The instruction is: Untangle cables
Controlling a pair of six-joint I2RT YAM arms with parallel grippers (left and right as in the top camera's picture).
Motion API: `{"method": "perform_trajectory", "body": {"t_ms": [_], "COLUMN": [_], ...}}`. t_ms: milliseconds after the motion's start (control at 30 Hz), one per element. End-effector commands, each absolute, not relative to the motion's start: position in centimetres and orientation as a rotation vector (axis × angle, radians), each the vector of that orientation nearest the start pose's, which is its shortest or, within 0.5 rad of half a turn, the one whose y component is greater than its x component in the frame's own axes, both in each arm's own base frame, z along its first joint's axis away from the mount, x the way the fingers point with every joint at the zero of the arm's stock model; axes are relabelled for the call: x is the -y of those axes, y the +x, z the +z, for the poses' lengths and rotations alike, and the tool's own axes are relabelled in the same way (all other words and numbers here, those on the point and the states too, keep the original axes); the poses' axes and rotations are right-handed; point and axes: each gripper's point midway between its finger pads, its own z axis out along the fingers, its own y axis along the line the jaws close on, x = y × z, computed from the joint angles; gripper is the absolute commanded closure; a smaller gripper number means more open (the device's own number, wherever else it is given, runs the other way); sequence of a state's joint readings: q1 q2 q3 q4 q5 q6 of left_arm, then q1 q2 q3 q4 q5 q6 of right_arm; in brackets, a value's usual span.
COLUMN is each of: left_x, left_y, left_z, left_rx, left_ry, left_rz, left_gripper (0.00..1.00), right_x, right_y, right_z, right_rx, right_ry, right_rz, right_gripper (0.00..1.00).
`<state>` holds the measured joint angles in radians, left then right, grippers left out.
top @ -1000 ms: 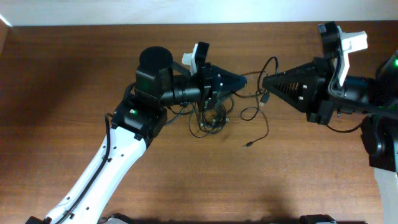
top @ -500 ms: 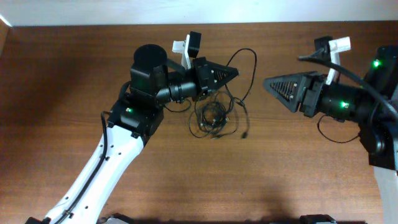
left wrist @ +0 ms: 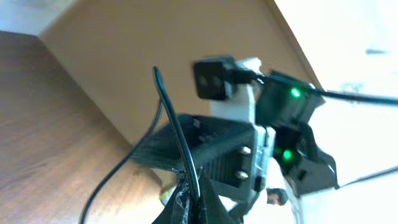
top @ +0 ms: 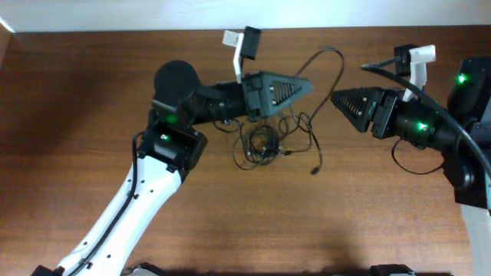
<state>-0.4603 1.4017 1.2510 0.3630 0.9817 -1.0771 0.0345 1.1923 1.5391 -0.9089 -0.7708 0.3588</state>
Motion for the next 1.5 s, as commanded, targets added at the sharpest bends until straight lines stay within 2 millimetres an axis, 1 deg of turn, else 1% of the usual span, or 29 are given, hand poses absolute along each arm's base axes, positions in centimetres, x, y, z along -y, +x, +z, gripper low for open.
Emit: {"method": "perform_trajectory", "body": {"t_ms": [0, 67, 133, 200, 300, 333, 367, 433, 500, 567, 600, 667, 800, 867, 900, 1000, 1033, 1067, 1100, 1167, 1267, 1300, 1367, 1433, 1467], "left_x": [31.2, 31.2, 31.2, 31.2, 31.2, 31.2, 31.2, 31.2, 31.2, 31.2, 31.2, 31.2, 31.2, 31.1, 30.8, 30.3, 30.2, 30.1, 30.1, 29.8, 29.0, 28.3, 27.4, 26.4, 25.5], "left_y": [26.9, 26.7, 26.6, 26.5, 26.2, 26.2, 26.1, 26.1, 26.2, 26.2, 26.2, 26.2, 26.3, 26.7, 27.2, 27.9, 28.0, 27.9, 27.8, 27.3, 26.6, 27.0, 27.5, 28.2, 29.0], "left_z": [44.6, 45.0, 45.0, 45.0, 45.0, 45.0, 45.0, 45.0, 45.0, 44.9, 44.9, 44.9, 44.7, 44.1, 43.7, 43.6, 43.8, 44.1, 44.4, 45.8, 48.1, 48.8, 49.5, 50.1, 50.2], "left_rx": [-1.629, -1.62, -1.618, -1.62, -1.619, -1.619, -1.619, -1.613, -1.608, -1.6, -1.595, -1.587, -1.587, -1.618, -1.647, -1.659, -1.655, -1.647, -1.637, -1.573, -1.456, -1.441, -1.428, -1.418, -1.415], "left_ry": [0.591, 0.585, 0.591, 0.601, 0.621, 0.622, 0.626, 0.634, 0.639, 0.648, 0.654, 0.663, 0.673, 0.653, 0.623, 0.595, 0.588, 0.583, 0.578, 0.597, 0.645, 0.636, 0.62, 0.598, 0.572], "left_rz": [-1.873, -1.892, -1.893, -1.897, -1.902, -1.902, -1.903, -1.896, -1.889, -1.878, -1.872, -1.862, -1.844, -1.837, -1.833, -1.824, -1.828, -1.837, -1.851, -1.863, -1.838, -1.817, -1.791, -1.763, -1.738], "left_gripper": [1.0, 1.0, 1.0, 1.0, 1.0, 1.0, 1.0, 1.0, 1.0, 1.0, 1.0, 1.0, 1.0, 1.0, 1.0, 1.0, 1.0, 1.0, 1.0, 1.0, 1.0, 1.0, 1.0, 1.0, 1.0], "right_x": [-12.9, -12.7, -12.1, -11.4, -8.2, -6.7, -4.9, -2.7, -0.6, 1.8, 2.7, 3.5, 3.8, 4.5, 5.2, 5.3, 5.1, 4.6, 3.8, 2.6, 1.4, 0.8, 0.3, -0.1, 0.1], "right_y": [29.8, 30.0, 30.5, 31.1, 32.4, 32.7, 32.7, 32.6, 32.4, 32.0, 31.8, 31.7, 31.7, 31.6, 31.5, 31.4, 31.4, 31.5, 31.6, 31.8, 31.8, 31.9, 31.9, 31.9, 31.9], "right_z": [39.1, 38.1, 36.6, 35.6, 32.8, 31.8, 30.6, 29.5, 28.8, 28.5, 28.6, 28.7, 28.8, 29.0, 29.2, 29.2, 29.1, 29.0, 28.8, 28.5, 28.3, 28.2, 28.2, 28.1, 28.1], "right_rx": [-2.132, -2.175, -2.235, -2.268, -2.35, -2.384, -2.42, -2.45, -2.462, -2.444, -2.433, -2.418, -2.409, -2.394, -2.377, -2.375, -2.376, -2.384, -2.401, -2.429, -2.467, -2.483, -2.496, -2.502, -2.501], "right_ry": [-0.126, -0.093, -0.04, -0.009, 0.126, 0.193, 0.28, 0.355, 0.42, 0.528, 0.55, 0.566, 0.572, 0.586, 0.599, 0.614, 0.63, 0.632, 0.617, 0.587, 0.504, 0.466, 0.436, 0.438, 0.449], "right_rz": [1.031, 1.017, 0.973, 0.914, 0.66, 0.555, 0.437, 0.278, 0.122, -0.04, -0.105, -0.164, -0.185, -0.237, -0.287, -0.284, -0.263, -0.225, -0.168, -0.084, -0.005, 0.046, 0.103, 0.162, 0.171], "right_gripper": [0.45, 0.45, 0.45, 0.45, 0.45, 0.45, 0.45, 0.46, 0.45, 0.45, 0.45, 0.45, 0.44, 0.44, 0.44, 0.38, 0.32, 0.23, 0.2, 0.16, 0.11, 0.11, 0.1, 0.09, 0.09]}}
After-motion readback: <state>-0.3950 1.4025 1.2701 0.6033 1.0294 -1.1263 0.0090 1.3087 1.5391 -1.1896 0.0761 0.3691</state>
